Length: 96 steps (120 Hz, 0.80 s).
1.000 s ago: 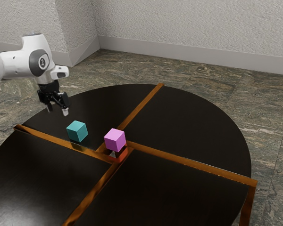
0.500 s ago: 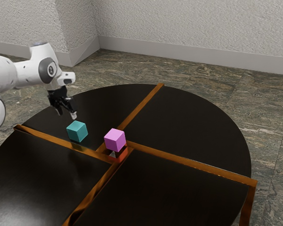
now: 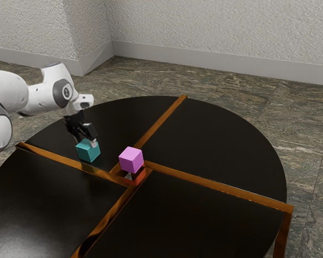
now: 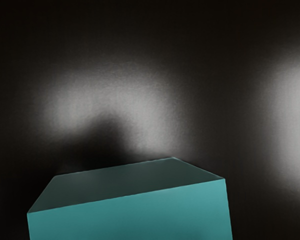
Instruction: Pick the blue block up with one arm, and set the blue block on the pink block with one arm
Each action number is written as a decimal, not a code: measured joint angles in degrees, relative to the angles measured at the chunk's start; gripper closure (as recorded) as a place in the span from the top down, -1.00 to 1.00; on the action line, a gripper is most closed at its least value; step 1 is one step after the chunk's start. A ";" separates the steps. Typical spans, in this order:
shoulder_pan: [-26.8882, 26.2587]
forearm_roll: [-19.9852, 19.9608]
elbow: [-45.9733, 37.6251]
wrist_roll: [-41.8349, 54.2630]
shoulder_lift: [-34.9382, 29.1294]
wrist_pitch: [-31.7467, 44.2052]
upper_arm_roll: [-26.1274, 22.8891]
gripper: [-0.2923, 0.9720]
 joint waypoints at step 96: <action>-2.89 0.32 -7.99 0.98 -10.11 0.94 -0.04 0.00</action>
